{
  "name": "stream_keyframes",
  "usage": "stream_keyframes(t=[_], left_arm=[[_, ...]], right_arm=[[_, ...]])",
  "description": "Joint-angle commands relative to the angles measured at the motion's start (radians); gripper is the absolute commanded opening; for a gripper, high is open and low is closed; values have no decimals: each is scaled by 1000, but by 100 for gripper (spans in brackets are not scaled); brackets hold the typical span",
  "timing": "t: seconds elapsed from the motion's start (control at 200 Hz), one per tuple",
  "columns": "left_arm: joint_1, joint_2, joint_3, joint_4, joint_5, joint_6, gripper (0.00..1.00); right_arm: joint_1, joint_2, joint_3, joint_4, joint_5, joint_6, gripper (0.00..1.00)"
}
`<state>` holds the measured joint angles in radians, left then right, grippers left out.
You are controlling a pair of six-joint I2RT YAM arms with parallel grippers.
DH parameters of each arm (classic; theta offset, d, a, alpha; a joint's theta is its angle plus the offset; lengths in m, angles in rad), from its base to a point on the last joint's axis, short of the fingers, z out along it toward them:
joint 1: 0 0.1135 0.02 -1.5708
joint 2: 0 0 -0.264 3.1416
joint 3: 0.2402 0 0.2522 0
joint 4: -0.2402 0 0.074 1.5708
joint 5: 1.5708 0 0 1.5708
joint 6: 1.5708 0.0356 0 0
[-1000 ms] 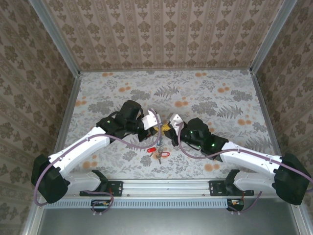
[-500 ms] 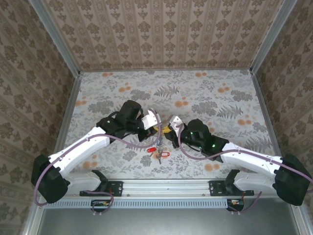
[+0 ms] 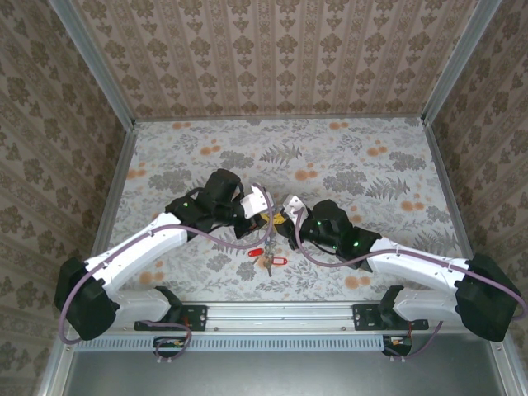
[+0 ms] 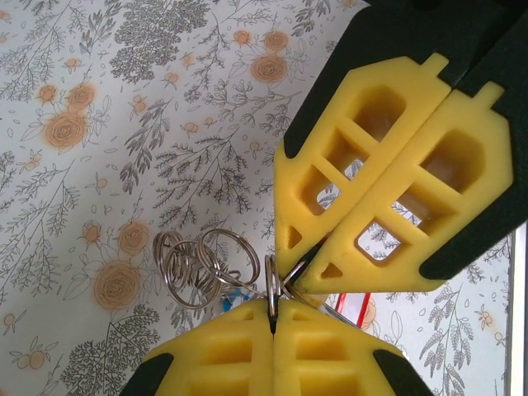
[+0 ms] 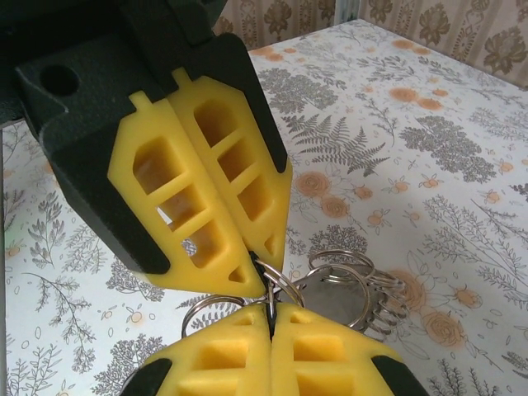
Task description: Put the keys on the keyring
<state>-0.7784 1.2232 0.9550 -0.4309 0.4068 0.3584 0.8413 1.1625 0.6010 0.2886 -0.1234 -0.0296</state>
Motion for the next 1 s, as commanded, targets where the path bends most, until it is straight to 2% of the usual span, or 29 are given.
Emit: stream_keyframes(t=[0.0,0.68,0.995], left_arm=[[-7,4,8,19,13,-11,0],[-8,24,44,-1,37,-9,0],[-7,0,40,3,35,2,0]], right_arm=[[-1,-25,23,34,-14,-9,0],[-3,-32,14,36,-18,-20,0],[-3,-27,11,2,48,12,0]])
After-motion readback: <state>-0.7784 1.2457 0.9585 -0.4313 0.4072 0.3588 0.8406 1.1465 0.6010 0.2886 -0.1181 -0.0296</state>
